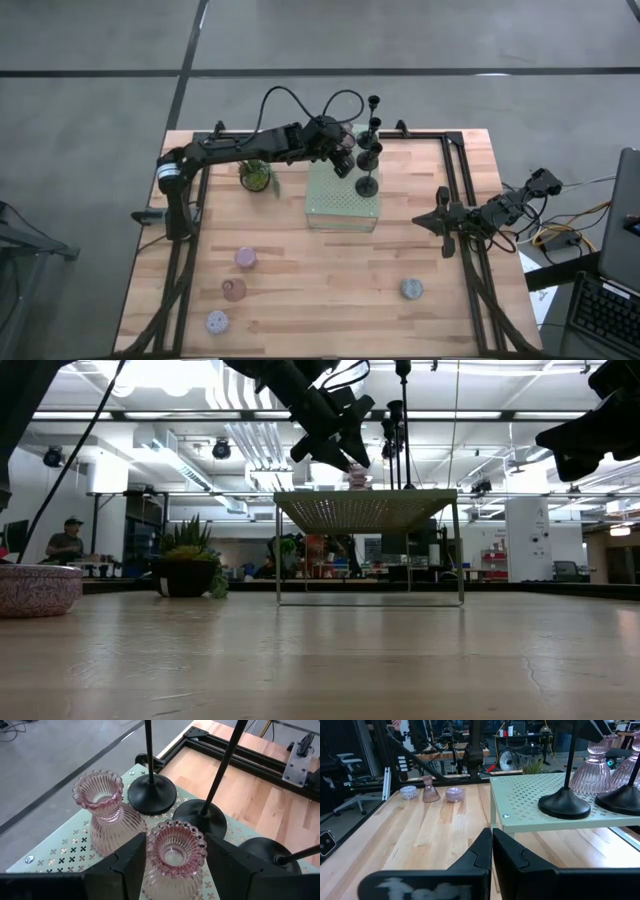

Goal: Pick & Place candle stick holders
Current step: Put the top pink candle holder on the shelf aligned with the other pink candle holder, then put the pink candle holder on the shelf aligned with the other pink candle holder

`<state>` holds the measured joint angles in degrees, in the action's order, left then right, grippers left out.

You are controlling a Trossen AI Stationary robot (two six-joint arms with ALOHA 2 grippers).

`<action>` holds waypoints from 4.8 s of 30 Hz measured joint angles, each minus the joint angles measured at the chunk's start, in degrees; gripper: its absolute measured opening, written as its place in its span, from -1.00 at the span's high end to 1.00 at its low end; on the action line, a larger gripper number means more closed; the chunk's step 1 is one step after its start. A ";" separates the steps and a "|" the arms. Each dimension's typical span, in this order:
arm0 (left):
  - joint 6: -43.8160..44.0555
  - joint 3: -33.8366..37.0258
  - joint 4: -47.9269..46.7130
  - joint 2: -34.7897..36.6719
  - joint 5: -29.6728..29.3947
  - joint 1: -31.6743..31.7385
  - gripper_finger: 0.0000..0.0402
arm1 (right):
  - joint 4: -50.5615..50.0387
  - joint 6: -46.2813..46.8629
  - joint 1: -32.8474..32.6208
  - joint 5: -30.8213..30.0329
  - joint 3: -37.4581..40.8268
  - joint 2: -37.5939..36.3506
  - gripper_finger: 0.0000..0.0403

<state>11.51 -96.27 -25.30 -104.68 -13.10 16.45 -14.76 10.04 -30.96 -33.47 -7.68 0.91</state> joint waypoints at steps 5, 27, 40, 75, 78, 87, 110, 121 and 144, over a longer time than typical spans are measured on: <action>0.04 0.02 0.22 0.00 0.15 -0.02 0.04 | 0.00 -0.02 0.01 0.00 0.00 -0.02 0.96; -1.62 -1.56 0.90 0.00 1.51 -0.50 -0.38 | 0.00 -0.06 0.01 0.00 0.00 0.00 0.96; -9.09 -4.72 -19.13 6.26 2.37 -5.93 -0.40 | 0.00 -0.11 0.00 0.00 0.00 0.00 0.96; 56.17 30.77 -44.93 27.06 4.99 -60.07 -0.40 | 0.00 -0.13 0.00 0.00 0.00 0.00 0.96; 60.12 33.14 -43.05 27.04 5.75 -62.06 -0.41 | 0.00 -0.13 0.01 0.00 0.00 0.00 0.96; 63.82 36.55 -39.19 26.99 6.60 -63.89 -0.41 | 0.00 -0.09 0.02 0.00 0.00 0.00 0.96; 66.92 42.42 -32.64 26.84 11.40 -64.35 -0.40 | 0.00 -0.13 0.00 0.00 0.00 -0.02 0.96; 64.77 42.10 -32.52 26.91 10.19 -64.25 -0.14 | 0.00 -0.04 0.00 0.00 0.00 -0.02 0.96; 64.46 42.18 -31.48 26.91 8.42 -63.71 0.09 | 0.00 -0.13 0.02 0.00 0.00 -0.02 0.96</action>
<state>75.96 -54.08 -56.78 -77.78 -4.68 -47.27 -14.76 9.91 -30.94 -33.47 -7.68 0.89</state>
